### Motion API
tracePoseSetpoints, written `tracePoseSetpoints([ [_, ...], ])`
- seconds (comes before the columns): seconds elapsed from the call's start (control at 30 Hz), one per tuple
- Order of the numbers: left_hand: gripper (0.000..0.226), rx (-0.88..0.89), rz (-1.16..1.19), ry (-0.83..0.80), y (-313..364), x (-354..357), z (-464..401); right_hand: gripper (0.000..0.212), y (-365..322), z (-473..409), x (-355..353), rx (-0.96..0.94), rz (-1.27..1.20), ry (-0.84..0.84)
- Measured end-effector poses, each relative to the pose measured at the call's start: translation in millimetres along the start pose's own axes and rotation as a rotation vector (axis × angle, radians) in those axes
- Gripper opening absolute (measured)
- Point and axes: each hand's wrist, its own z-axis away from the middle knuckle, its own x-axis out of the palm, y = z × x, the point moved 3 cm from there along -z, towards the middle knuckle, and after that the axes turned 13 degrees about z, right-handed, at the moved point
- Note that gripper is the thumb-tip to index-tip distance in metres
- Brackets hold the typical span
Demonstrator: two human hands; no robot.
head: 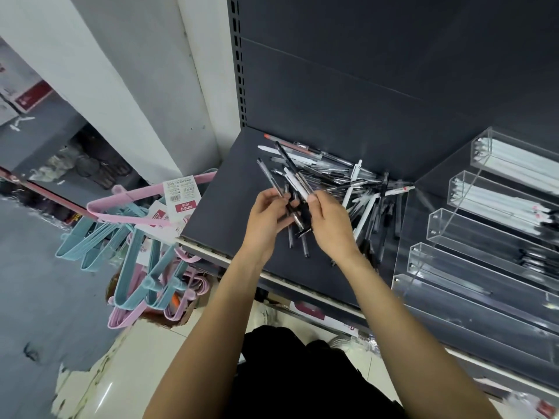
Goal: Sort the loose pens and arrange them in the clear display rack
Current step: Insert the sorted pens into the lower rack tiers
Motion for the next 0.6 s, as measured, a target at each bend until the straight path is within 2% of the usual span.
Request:
tracePoseSetpoints([
  [0.2, 0.013, -0.066, 0.113, -0.048, -15.5, 20.3, 29.0, 0.034, 12.7, 39.4, -11.0, 0.111, -0.279, -0.038],
  [0.27, 0.02, -0.096, 0.104, -0.084, -23.9, 25.4, 38.5, 0.037, 19.5, 49.4, -15.3, 0.129, -0.314, -0.04],
  [0.33, 0.016, -0.091, 0.058, -0.101, -31.9, 31.1, 47.7, 0.037, 25.9, 58.5, -19.4, 0.149, -0.36, -0.025],
  [0.5, 0.013, -0.055, 0.056, -0.097, -45.5, 43.8, 67.0, 0.03, 32.0, 78.8, -39.6, 0.063, -0.425, 0.112],
  [0.6, 0.014, -0.031, 0.043, -0.075, -49.0, 49.6, 75.2, 0.021, 35.0, 85.9, -47.7, 0.008, -0.421, 0.119],
])
